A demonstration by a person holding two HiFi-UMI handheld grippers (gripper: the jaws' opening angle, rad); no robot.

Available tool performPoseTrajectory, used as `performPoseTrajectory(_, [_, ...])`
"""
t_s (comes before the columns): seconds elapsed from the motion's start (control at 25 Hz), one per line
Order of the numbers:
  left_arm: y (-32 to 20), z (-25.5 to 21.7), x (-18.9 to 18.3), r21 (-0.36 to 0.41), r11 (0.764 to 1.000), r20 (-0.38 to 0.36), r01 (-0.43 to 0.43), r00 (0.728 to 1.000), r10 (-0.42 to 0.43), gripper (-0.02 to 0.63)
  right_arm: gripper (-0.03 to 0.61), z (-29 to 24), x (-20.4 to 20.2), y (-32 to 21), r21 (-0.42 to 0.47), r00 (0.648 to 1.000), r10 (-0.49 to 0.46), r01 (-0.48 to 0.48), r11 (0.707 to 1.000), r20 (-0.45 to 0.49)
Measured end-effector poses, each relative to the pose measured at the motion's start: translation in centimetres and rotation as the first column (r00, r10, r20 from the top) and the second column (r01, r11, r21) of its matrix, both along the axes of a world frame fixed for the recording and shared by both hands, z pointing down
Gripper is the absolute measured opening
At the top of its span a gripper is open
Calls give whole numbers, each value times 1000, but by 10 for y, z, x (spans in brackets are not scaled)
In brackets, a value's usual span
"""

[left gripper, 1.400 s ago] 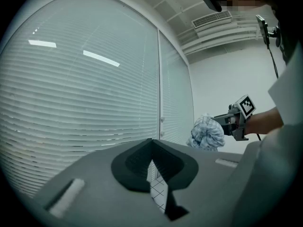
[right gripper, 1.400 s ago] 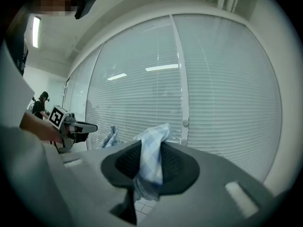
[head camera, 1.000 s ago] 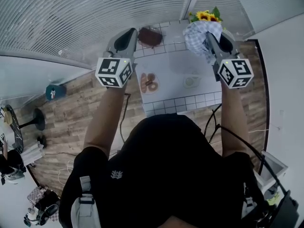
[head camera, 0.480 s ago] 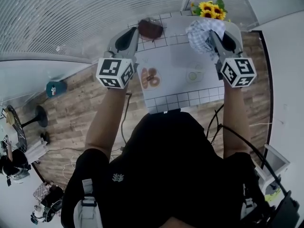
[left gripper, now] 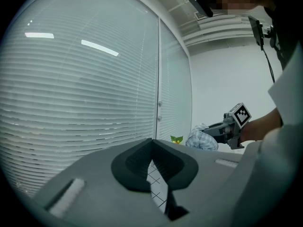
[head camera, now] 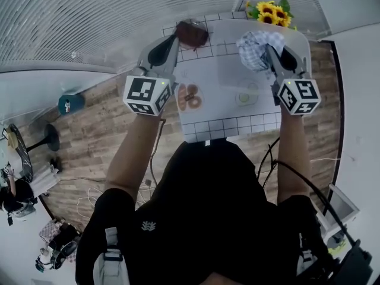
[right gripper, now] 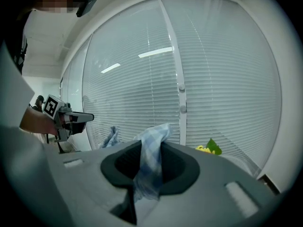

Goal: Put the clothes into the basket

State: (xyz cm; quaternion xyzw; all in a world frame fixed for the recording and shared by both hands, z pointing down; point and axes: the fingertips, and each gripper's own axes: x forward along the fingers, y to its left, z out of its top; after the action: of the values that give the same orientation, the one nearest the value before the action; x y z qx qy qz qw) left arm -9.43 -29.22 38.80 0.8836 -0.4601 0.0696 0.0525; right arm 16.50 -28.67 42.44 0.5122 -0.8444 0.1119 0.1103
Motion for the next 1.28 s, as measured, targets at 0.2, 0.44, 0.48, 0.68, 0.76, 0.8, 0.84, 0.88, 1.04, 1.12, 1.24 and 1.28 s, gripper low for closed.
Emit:
performPoseTrajectory(0.2, [3,13,7,-11,1000,11,-5,1000,5,6,92,14,3,-4,-15,1000,3,-2,1000,7])
performPoseTrajectory(0.44, [-3,13,4,-5,1000,17,3,1000,-3,6,92,28,6,-6,-43,1000,1,-1,999,-6])
performPoseTrajectory(0.48, [-4,13,4,-4,1000,17,5,1000,-5,6,94,30,7,-7,-48,1000,1,-1,999,-8])
performPoseTrajectory(0.68, [-4,21,6,-17,1000,8,12,1000,-12,6,94,42,8,-6,-69,1000,-5,4,998,-16])
performPoseTrajectory(0.76, [-3,23,7,-21,1000,7,9,1000,-9,6,94,46,9,-6,-78,1000,-3,2,997,-15])
performPoseTrajectory(0.8, [-3,24,8,-23,1000,7,8,1000,-8,6,94,47,9,-7,-81,1000,-3,2,997,-14])
performPoseTrajectory(0.84, [-4,25,8,-25,1000,8,8,1000,-7,6,94,48,9,-7,-83,1000,-4,3,997,-13])
performPoseTrajectory(0.88, [-4,25,7,-26,1000,9,8,1000,-8,6,94,48,8,-7,-84,1000,-7,6,996,-12])
performPoseTrajectory(1.04, [-4,25,6,-28,1000,11,10,1000,-10,6,102,49,7,-8,-89,1000,-6,3,996,-23])
performPoseTrajectory(1.12, [-5,25,6,-29,1000,10,9,1000,-9,6,104,50,7,-9,-95,1000,-4,1,995,-29])
performPoseTrajectory(1.24, [-6,24,5,-30,1000,8,8,1000,-7,6,106,52,7,-10,-104,999,-3,-1,995,-35])
performPoseTrajectory(1.28, [-6,24,5,-31,999,6,8,1000,-8,6,107,53,7,-10,-107,999,1,-5,994,-38])
